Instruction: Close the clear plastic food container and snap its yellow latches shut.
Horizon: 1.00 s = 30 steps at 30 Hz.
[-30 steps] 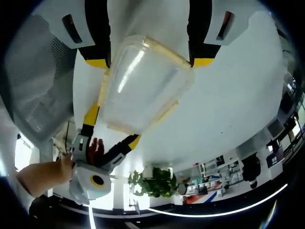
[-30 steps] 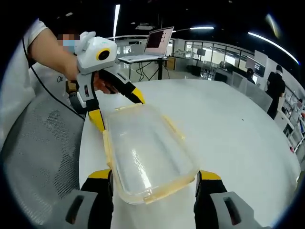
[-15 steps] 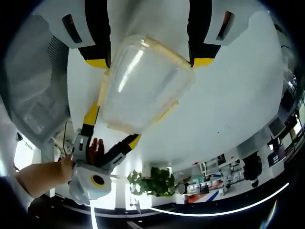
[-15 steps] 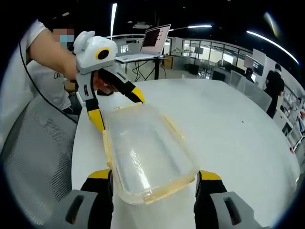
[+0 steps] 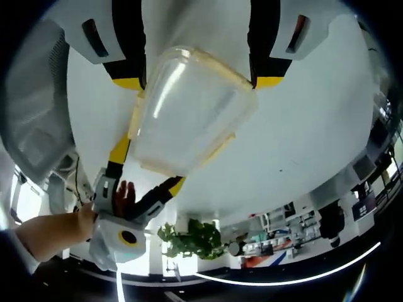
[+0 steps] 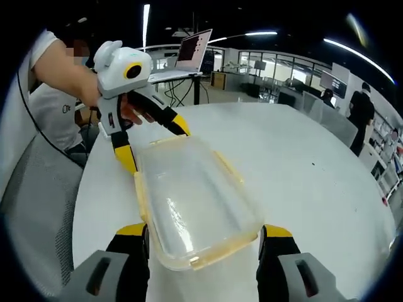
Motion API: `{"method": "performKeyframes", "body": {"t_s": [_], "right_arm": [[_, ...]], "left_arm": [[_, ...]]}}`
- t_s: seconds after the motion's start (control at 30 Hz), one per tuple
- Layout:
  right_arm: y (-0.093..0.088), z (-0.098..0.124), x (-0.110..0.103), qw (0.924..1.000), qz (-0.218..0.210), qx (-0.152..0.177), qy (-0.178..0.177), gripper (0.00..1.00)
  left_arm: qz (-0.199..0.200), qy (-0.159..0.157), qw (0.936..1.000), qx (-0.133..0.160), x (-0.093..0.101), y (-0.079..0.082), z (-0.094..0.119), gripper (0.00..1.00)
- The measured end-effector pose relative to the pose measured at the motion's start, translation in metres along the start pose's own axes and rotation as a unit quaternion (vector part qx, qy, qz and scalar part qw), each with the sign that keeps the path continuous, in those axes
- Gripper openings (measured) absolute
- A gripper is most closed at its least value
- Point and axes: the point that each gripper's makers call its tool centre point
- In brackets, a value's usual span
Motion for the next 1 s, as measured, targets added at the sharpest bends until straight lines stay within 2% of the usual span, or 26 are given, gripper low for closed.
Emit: {"method": "performKeyframes", "body": {"t_s": [0.27, 0.53, 0.6, 0.67, 0.77, 0.87, 0.93, 1.0], "right_arm": [[0.005, -0.006, 0.015, 1.0000, -0.001, 0.002, -0.001, 0.69], [0.005, -0.006, 0.016, 1.0000, -0.003, -0.002, 0.000, 0.70], [0.000, -0.009, 0.014, 0.9998, -0.005, -0.020, -0.001, 0.70], [-0.004, -0.010, 0.015, 0.9995, 0.007, -0.032, -0.006, 0.70], [-0.003, -0.009, 0.012, 0.9997, -0.008, -0.025, -0.003, 0.73], [-0.003, -0.007, 0.013, 0.9996, -0.013, -0.026, -0.004, 0.75], [-0.005, -0.006, 0.014, 0.9992, -0.020, -0.034, -0.009, 0.80], [-0.002, -0.003, 0.013, 0.9991, -0.031, -0.028, -0.007, 0.88]], "left_arm": [[-0.004, 0.000, 1.0000, 0.001, -0.017, 0.005, -0.006, 0.64], [-0.015, 0.002, 0.9998, -0.013, -0.016, 0.004, -0.007, 0.65], [-0.015, 0.000, 0.9997, -0.017, -0.015, 0.004, -0.006, 0.65], [-0.005, -0.010, 0.9998, -0.013, -0.011, 0.005, -0.006, 0.69], [-0.008, -0.004, 0.9996, -0.028, -0.012, -0.001, -0.005, 0.75], [0.002, -0.006, 0.9997, -0.025, -0.011, -0.002, -0.004, 0.82], [-0.003, -0.003, 0.9998, -0.022, -0.012, 0.000, -0.003, 0.86], [0.001, 0.001, 0.9999, -0.013, -0.013, 0.005, -0.003, 0.95]]}}
Point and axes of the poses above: the point that each gripper's makers call its tool centre point, and the gripper's own axes: z roughly backward along the fingers, x roughly to its right, y roughly out of its top, and after that the axes turned 1 degree about x, right-handed
